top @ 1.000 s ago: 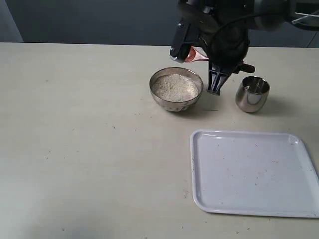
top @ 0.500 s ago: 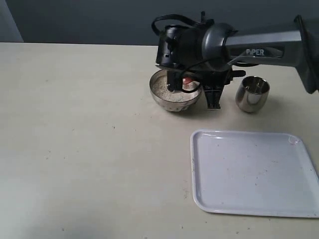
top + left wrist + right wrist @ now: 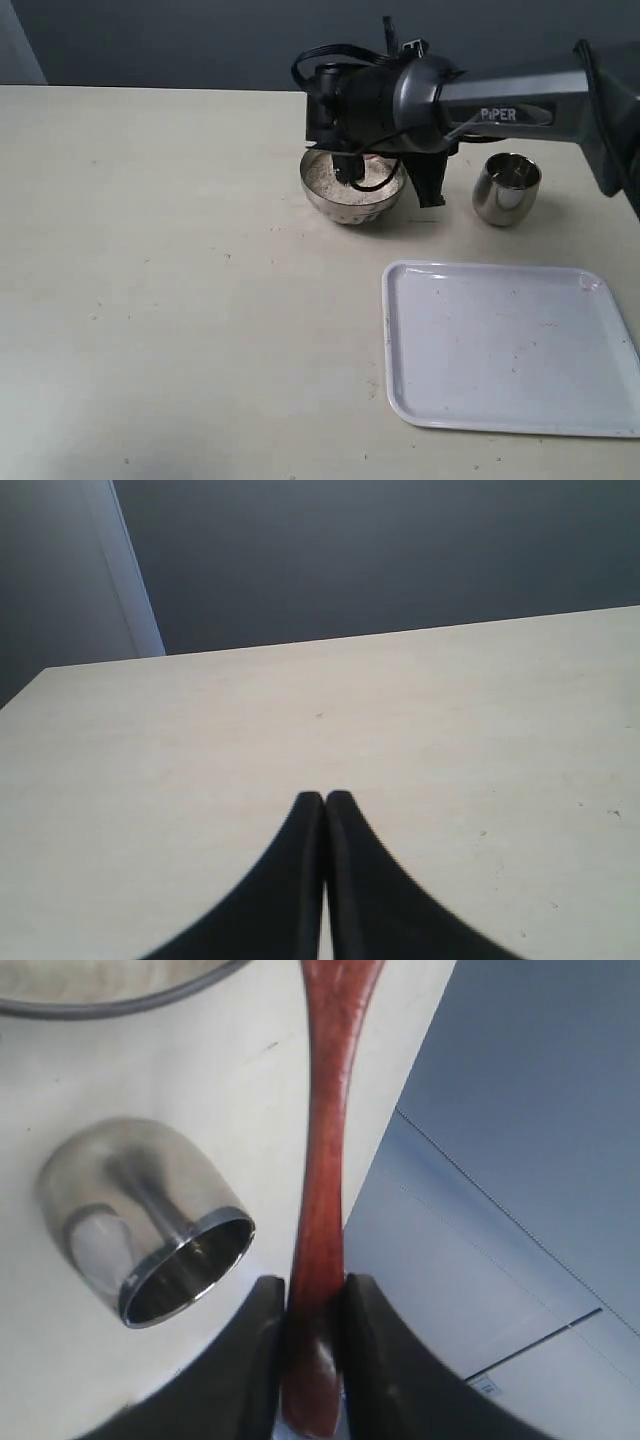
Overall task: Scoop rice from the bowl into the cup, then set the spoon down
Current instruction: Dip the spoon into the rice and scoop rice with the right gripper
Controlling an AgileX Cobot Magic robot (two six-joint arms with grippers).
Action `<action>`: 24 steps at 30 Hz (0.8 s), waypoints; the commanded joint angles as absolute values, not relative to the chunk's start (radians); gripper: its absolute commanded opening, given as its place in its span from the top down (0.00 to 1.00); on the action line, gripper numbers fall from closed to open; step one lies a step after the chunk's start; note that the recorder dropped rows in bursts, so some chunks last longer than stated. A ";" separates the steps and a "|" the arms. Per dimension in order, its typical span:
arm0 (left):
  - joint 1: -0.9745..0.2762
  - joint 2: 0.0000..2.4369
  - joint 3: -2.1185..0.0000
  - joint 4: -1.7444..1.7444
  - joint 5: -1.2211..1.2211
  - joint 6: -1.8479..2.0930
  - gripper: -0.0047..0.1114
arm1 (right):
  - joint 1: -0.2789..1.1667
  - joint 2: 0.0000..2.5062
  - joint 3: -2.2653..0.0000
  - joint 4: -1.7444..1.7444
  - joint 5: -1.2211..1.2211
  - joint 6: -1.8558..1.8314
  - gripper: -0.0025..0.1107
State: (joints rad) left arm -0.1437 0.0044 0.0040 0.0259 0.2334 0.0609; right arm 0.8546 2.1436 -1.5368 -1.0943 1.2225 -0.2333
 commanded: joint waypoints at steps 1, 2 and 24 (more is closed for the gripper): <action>-0.152 0.000 0.000 0.024 0.232 0.054 0.96 | 0.875 2.183 -1.536 -1.145 1.221 -0.246 0.99; -0.152 0.000 0.000 0.024 0.232 0.054 0.96 | 0.878 2.196 -1.536 -1.156 1.221 -0.246 0.99; -0.152 0.000 0.000 0.024 0.232 0.054 0.96 | 0.908 2.247 -1.676 -0.931 1.221 -0.457 0.99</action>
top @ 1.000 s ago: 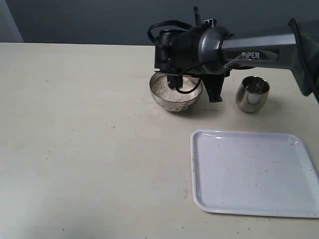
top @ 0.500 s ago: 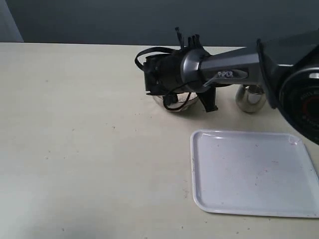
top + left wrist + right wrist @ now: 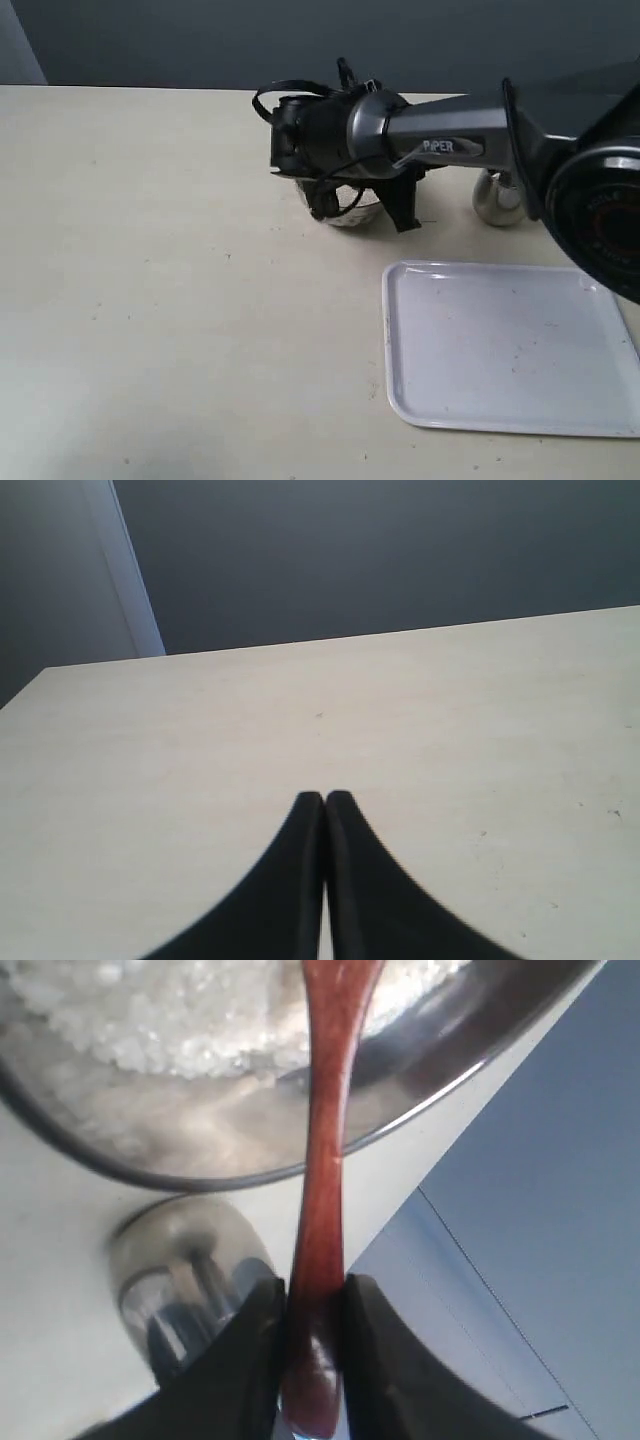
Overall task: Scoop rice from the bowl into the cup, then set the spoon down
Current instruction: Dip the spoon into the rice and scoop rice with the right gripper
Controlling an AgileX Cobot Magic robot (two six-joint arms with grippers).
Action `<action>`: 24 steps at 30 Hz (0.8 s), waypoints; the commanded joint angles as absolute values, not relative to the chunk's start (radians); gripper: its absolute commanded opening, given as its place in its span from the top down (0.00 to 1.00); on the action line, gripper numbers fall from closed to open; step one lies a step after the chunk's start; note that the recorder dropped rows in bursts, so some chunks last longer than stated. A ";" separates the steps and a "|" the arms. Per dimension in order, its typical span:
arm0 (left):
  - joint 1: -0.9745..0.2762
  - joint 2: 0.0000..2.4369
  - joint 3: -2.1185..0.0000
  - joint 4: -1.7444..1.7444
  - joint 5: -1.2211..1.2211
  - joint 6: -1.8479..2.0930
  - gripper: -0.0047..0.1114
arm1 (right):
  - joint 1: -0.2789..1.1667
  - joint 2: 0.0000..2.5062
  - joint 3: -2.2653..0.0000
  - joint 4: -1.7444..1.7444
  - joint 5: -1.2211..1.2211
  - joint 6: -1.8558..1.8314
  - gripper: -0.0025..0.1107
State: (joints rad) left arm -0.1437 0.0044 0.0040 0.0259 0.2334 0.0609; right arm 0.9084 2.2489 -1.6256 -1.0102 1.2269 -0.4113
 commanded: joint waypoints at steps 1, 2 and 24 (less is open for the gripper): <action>-0.152 0.000 0.000 0.024 0.232 0.054 0.96 | 0.908 2.247 -1.696 -0.850 1.221 -0.498 0.99; -0.152 0.000 0.000 0.024 0.232 0.054 0.96 | 0.908 2.247 -1.701 -0.818 1.221 -0.513 0.99; -0.152 0.000 0.000 0.024 0.232 0.054 0.96 | 0.838 2.232 -1.701 -0.731 1.221 -0.530 0.99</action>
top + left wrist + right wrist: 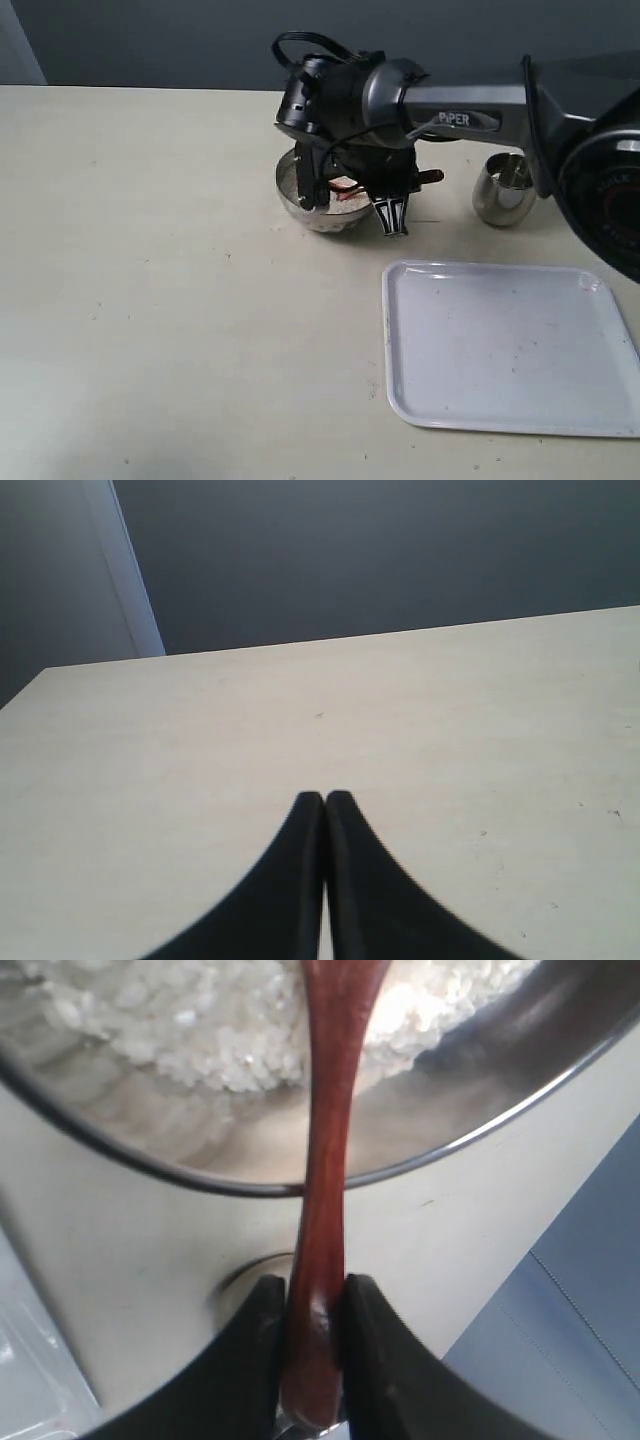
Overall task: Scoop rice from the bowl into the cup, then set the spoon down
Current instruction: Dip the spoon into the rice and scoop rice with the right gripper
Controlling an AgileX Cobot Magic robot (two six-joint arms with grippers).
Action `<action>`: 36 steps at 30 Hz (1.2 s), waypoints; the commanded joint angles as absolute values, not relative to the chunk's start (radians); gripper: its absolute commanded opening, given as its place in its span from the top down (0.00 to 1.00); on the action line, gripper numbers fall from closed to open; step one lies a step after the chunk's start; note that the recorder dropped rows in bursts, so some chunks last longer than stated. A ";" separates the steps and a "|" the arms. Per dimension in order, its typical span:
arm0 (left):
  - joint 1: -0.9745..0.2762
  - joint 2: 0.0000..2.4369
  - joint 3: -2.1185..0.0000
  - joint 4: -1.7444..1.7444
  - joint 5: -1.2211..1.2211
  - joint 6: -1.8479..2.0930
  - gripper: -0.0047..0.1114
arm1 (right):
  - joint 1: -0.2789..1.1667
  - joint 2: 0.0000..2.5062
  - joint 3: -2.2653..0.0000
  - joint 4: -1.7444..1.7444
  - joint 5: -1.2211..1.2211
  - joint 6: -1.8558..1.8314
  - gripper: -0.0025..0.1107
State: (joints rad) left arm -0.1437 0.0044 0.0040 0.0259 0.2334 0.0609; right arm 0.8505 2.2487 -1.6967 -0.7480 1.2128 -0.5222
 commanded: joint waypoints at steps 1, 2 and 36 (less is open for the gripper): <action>-0.152 0.000 0.000 0.024 0.232 0.054 0.96 | 0.838 2.230 -1.701 -0.731 1.221 -0.530 0.99; -0.152 0.000 0.000 0.024 0.232 0.054 0.96 | 0.838 2.228 -1.701 -0.733 1.221 -0.530 0.99; -0.152 0.000 0.000 0.024 0.232 0.054 0.96 | 0.763 2.226 -1.782 -0.441 1.221 -0.608 0.99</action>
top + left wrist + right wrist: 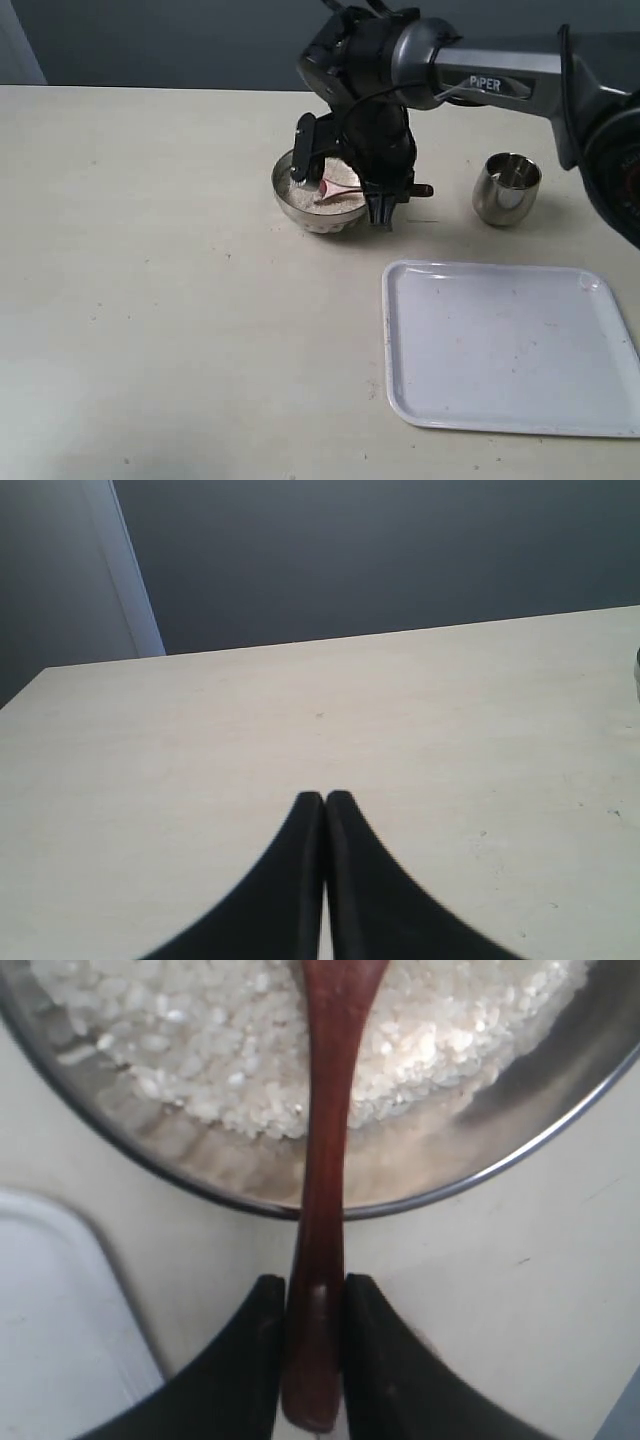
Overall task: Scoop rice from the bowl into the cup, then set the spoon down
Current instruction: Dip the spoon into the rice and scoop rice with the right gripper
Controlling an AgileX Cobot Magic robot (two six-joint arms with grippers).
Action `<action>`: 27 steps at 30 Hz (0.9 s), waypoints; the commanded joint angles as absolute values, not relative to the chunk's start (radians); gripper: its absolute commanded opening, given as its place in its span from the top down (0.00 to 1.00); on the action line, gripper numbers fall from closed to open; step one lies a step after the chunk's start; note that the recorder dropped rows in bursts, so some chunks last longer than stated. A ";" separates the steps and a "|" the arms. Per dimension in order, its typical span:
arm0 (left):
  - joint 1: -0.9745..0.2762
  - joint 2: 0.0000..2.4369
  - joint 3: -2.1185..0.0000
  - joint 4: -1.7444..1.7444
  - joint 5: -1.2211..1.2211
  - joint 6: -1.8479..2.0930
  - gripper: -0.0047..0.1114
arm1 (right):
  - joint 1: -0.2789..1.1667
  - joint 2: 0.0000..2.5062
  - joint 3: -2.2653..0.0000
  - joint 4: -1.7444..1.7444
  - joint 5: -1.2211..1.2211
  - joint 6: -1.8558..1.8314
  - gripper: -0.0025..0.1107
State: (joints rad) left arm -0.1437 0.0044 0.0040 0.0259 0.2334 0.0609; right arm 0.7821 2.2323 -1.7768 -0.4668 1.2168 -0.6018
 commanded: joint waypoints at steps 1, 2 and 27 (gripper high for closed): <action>-0.152 0.000 0.000 0.024 0.232 0.054 0.96 | 0.761 2.225 -1.782 -0.425 1.221 -0.608 0.99; -0.152 0.000 0.000 0.024 0.232 0.054 0.96 | 0.757 2.222 -1.782 -0.407 1.221 -0.608 0.99; -0.152 0.000 0.000 0.024 0.232 0.054 0.96 | 0.687 2.150 -1.782 -0.180 1.221 -0.625 0.99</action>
State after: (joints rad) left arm -0.1437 0.0044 0.0040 0.0259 0.2334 0.0609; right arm 0.6921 2.1678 -1.7777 -0.2037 1.2188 -0.6184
